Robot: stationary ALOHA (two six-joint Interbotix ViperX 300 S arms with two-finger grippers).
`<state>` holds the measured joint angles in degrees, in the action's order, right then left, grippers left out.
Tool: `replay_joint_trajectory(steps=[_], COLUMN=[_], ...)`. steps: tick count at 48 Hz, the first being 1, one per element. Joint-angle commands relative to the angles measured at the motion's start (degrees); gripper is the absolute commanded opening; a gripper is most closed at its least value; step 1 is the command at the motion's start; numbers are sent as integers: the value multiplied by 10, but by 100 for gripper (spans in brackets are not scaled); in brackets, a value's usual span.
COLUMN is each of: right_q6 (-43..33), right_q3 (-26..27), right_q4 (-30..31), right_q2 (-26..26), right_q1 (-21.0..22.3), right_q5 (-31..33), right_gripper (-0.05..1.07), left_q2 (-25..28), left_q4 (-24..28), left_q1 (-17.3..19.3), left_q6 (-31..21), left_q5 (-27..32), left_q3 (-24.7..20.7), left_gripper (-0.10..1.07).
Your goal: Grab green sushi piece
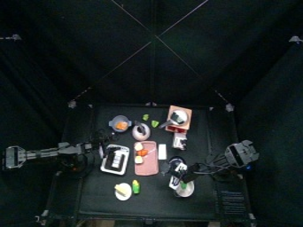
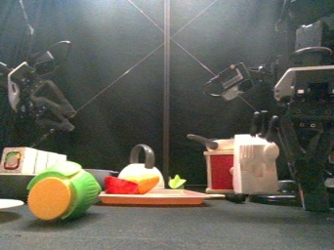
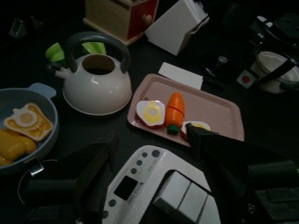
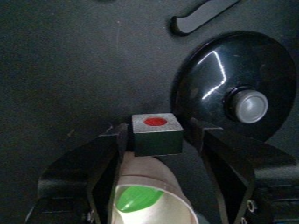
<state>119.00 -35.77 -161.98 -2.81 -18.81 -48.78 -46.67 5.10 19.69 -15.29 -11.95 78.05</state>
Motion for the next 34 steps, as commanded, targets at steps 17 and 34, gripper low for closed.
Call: replay_joint_trajectory(steps=[17, 34], right_q6=[0, 0], right_q3=[12, 27], right_q4=[2, 18], right_q2=[12, 21], right_q1=[2, 2], right_q5=[1, -3], right_gripper=[60, 60], left_q2=[1, 1], left_q4=[-2, -2], left_q1=[2, 2], left_q6=[1, 0], left_q5=[-4, -5], left_q3=[-6, -6], left_gripper=[96, 96])
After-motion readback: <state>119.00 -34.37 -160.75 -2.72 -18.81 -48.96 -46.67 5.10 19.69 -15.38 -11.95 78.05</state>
